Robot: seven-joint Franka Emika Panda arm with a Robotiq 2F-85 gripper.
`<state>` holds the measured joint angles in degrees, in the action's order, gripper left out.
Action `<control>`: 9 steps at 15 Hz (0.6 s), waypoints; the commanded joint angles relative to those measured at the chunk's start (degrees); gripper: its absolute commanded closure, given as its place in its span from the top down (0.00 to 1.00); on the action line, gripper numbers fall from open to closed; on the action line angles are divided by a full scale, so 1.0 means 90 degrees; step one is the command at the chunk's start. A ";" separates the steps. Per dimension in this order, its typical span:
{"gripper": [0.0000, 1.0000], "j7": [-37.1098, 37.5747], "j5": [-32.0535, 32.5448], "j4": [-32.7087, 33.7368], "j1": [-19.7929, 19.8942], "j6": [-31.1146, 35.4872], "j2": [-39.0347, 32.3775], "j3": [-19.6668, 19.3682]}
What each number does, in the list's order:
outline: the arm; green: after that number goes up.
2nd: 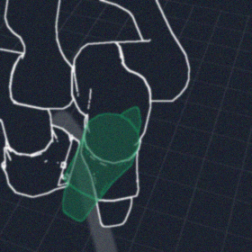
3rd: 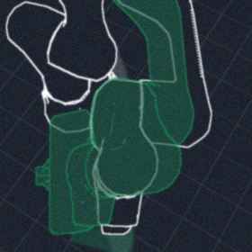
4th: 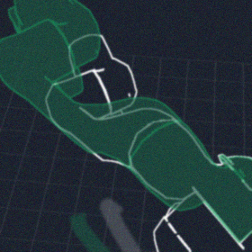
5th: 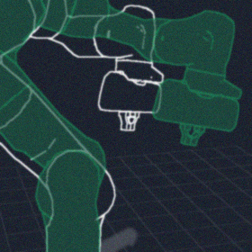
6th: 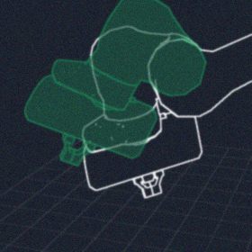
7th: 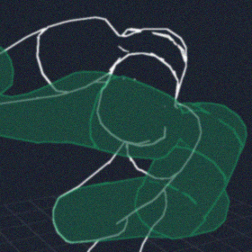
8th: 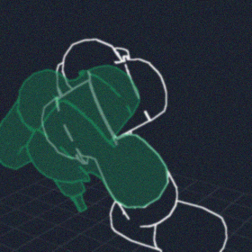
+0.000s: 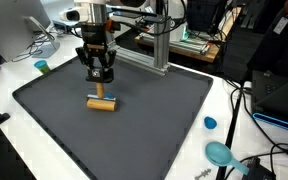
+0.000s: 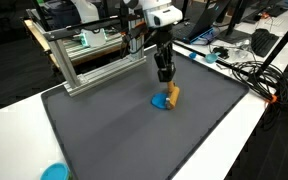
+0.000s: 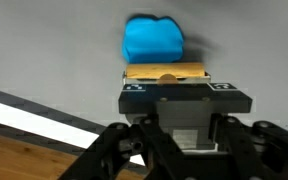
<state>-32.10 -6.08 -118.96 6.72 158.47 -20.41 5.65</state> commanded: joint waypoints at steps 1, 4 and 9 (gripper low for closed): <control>0.22 -0.0018 -0.0224 0.0042 0.0346 -0.0025 -0.0001 0.0252; 0.22 -0.0680 -0.0793 -0.0413 0.0915 -0.0339 0.1058 0.0600; 0.22 -0.1643 -0.1587 -0.0287 0.0864 -0.1619 0.2016 0.0159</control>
<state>-42.07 -16.35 -120.07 15.44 151.25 -8.88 9.32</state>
